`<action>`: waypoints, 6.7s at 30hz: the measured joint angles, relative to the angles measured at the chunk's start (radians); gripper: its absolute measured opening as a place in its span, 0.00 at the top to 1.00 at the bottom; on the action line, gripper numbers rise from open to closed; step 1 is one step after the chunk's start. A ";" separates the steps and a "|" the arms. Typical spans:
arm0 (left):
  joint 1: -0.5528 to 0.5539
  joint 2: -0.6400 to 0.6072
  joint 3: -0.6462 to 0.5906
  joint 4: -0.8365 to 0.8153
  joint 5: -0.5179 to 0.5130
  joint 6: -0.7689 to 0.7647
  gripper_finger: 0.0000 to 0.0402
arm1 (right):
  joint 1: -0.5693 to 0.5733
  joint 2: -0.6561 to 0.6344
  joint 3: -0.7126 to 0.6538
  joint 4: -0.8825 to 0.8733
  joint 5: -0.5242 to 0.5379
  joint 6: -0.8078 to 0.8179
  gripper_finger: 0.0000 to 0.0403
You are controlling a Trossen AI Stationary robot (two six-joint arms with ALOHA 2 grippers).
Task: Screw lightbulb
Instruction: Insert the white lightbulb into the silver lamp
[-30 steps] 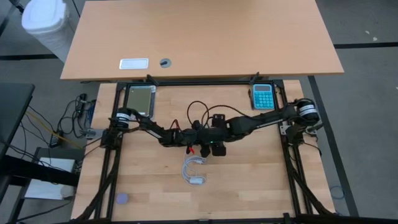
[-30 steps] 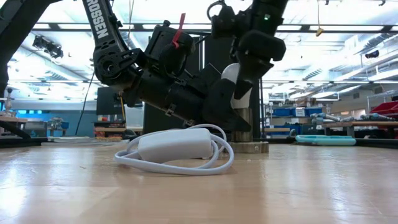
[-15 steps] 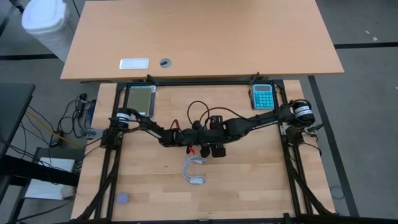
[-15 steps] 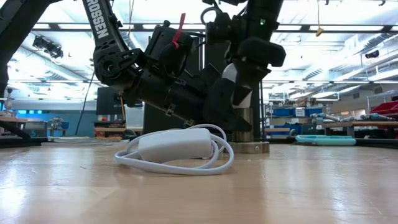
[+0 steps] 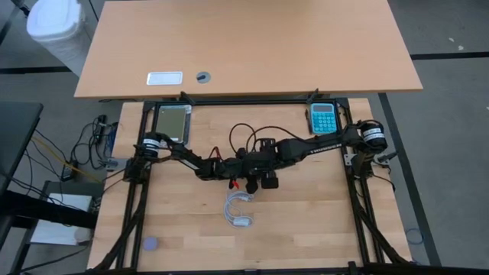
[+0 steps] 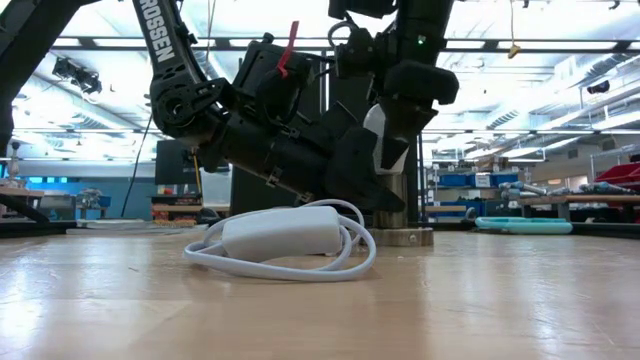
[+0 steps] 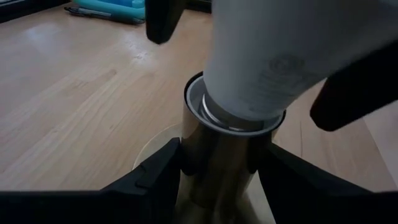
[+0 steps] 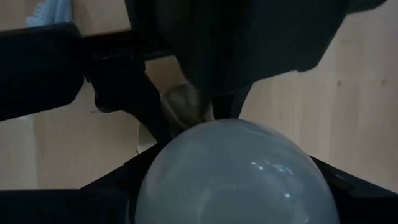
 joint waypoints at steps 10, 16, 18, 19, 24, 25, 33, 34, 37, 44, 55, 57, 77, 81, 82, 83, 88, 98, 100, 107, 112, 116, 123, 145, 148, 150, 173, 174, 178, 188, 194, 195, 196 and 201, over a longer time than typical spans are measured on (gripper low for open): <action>0.000 0.001 -0.001 0.006 0.009 0.013 0.49 | -0.034 0.000 0.000 -0.002 -0.112 -0.055 0.31; -0.001 0.001 0.000 0.008 0.017 0.016 0.49 | -0.056 0.001 -0.001 -0.017 -0.130 -0.111 0.37; -0.001 0.001 0.000 0.008 0.017 0.016 0.49 | -0.068 0.001 -0.001 -0.021 -0.156 -0.111 0.40; -0.001 0.001 -0.001 0.008 0.017 0.016 0.49 | -0.073 0.001 -0.001 -0.026 -0.164 -0.110 0.41; -0.001 0.001 -0.001 0.009 0.018 0.017 0.49 | -0.078 -0.005 -0.002 -0.035 -0.169 -0.102 0.42; -0.002 0.001 -0.001 0.009 0.018 0.017 0.49 | -0.077 -0.008 -0.002 -0.033 -0.169 -0.095 0.42; -0.001 0.001 0.000 0.007 0.021 0.015 0.49 | -0.075 -0.044 -0.023 0.010 -0.190 -0.076 0.33; -0.001 0.001 0.000 0.007 0.021 0.015 0.49 | -0.072 -0.047 -0.029 0.011 -0.192 -0.074 0.32; -0.001 0.001 0.000 0.006 0.021 0.013 0.49 | -0.065 -0.046 -0.050 0.010 -0.180 -0.067 0.27; -0.001 0.001 0.000 0.002 0.021 0.013 0.49 | -0.057 -0.056 -0.098 0.028 -0.161 -0.051 0.22; -0.001 0.001 0.000 0.000 0.020 0.009 0.49 | -0.040 -0.221 -0.222 0.100 -0.140 -0.020 0.22; -0.001 0.001 0.000 0.000 0.020 0.009 0.49 | -0.042 -0.280 -0.319 0.190 -0.141 -0.006 0.22; -0.001 0.001 0.000 0.008 0.093 0.041 0.49 | -0.234 -0.440 -0.876 1.188 -0.602 -0.082 0.24; -0.001 0.001 -0.001 0.018 0.115 0.067 0.49 | -0.262 -0.415 -0.899 1.233 -0.663 -0.094 0.24; -0.001 0.001 -0.001 0.021 0.120 0.070 0.49 | -0.265 -0.403 -0.901 1.245 -0.681 -0.096 0.24; -0.001 0.001 -0.001 0.023 0.124 0.076 0.49 | -0.267 -0.388 -0.899 1.269 -0.693 -0.096 0.24; 0.000 0.001 -0.001 0.022 0.136 0.079 0.49 | -0.267 -0.302 -0.899 1.384 -0.755 -0.092 0.24; 0.001 0.001 -0.001 0.023 0.134 0.064 0.49 | -0.279 -0.254 -0.918 1.534 -0.759 -0.073 0.24; 0.001 0.001 -0.001 0.022 0.132 0.063 0.49 | -0.282 -0.243 -0.925 1.552 -0.756 -0.062 0.26; 0.002 0.001 0.000 0.020 0.110 0.056 0.49 | -0.273 -0.212 -0.930 1.617 -0.746 -0.049 0.45; 0.003 0.001 0.000 0.016 0.100 0.036 0.49 | -0.272 -0.199 -0.933 1.640 -0.738 -0.024 0.56; 0.003 0.001 0.000 0.017 0.089 0.031 0.49 | -0.273 -0.199 -0.933 1.637 -0.735 -0.016 0.59; 0.003 0.001 0.000 0.012 0.044 -0.001 0.49 | -0.266 -0.205 -0.976 1.688 -0.660 0.009 0.59; -0.001 0.001 0.000 0.001 -0.138 -0.140 0.49 | -0.027 -0.204 -0.975 1.681 -0.012 0.153 0.59; -0.001 0.001 0.002 0.000 -0.148 -0.144 0.49 | -0.002 -0.195 -0.934 1.625 0.063 0.211 0.59; -0.001 0.001 0.003 0.000 -0.150 -0.142 0.49 | 0.018 -0.195 -0.918 1.594 0.114 0.244 0.59; -0.001 0.001 0.004 0.004 -0.139 -0.100 0.49 | 0.048 -0.197 -0.916 1.596 0.101 0.243 0.24; -0.001 0.001 0.004 0.004 -0.138 -0.099 0.49 | 0.048 -0.203 -0.916 1.586 0.101 0.236 0.21; -0.001 0.001 0.005 0.006 -0.114 -0.098 0.49 | 0.047 -0.237 -0.916 1.538 0.075 0.161 0.16; 0.002 0.001 0.006 0.008 -0.056 -0.076 0.49 | -0.034 -0.323 -0.916 1.406 -0.173 0.003 0.21; 0.002 0.001 0.006 0.009 0.004 -0.047 0.49 | -0.078 -0.335 -0.916 1.380 -0.243 -0.095 0.23; 0.002 0.001 0.006 0.009 0.016 -0.045 0.49 | -0.089 -0.335 -0.917 1.381 -0.265 -0.109 0.24; 0.002 0.001 0.006 0.009 0.029 -0.042 0.49 | -0.098 -0.335 -0.920 1.382 -0.289 -0.120 0.24; 0.001 0.001 0.006 0.010 0.098 -0.021 0.49 | -0.136 -0.335 -0.928 1.383 -0.396 -0.173 0.26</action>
